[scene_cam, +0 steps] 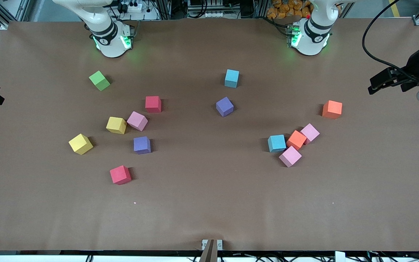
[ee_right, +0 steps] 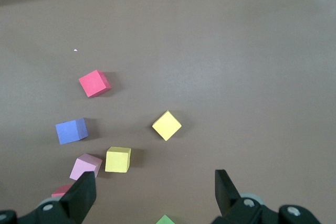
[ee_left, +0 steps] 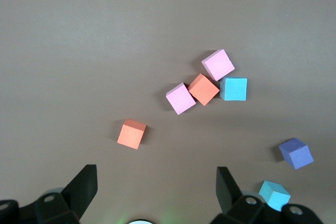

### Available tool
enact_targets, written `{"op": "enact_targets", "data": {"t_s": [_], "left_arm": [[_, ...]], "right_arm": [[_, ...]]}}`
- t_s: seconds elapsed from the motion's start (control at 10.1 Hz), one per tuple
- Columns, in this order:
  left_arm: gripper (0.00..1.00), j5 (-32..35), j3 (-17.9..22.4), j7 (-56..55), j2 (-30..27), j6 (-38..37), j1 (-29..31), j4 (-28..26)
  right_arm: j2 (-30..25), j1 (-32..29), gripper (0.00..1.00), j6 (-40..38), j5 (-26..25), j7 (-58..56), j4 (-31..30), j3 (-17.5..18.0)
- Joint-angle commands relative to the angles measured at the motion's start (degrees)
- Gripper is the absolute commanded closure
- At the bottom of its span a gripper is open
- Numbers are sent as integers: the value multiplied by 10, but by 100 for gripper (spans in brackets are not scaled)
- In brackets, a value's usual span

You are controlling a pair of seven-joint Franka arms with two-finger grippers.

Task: Form number 2 with 11 blocks
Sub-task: 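Reach the left gripper toward the cyan cube near the table center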

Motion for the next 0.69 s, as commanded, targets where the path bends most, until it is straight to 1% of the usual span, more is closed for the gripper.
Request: {"op": "enact_targets", "data": {"t_s": [0.0, 0.2, 0.4, 0.5, 0.59], "left_arm": [[0, 13, 1, 14, -13, -3, -5, -9], [0, 11, 1, 17, -5, -3, -8, -12], [0, -8, -2, 5, 31, -3, -17, -15], [0, -6, -16, -32, 51, 3, -47, -20], [0, -3, -37, -126, 67, 24, -70, -38]], "right_arm": [[3, 5, 0, -6, -5, 1, 11, -1], [3, 4, 0, -6, -5, 1, 11, -1], [3, 0, 0, -5, -5, 1, 10, -4], [4, 1, 0, -2, -5, 1, 10, -4], [4, 5, 0, -3, -4, 2, 10, -3]]}}
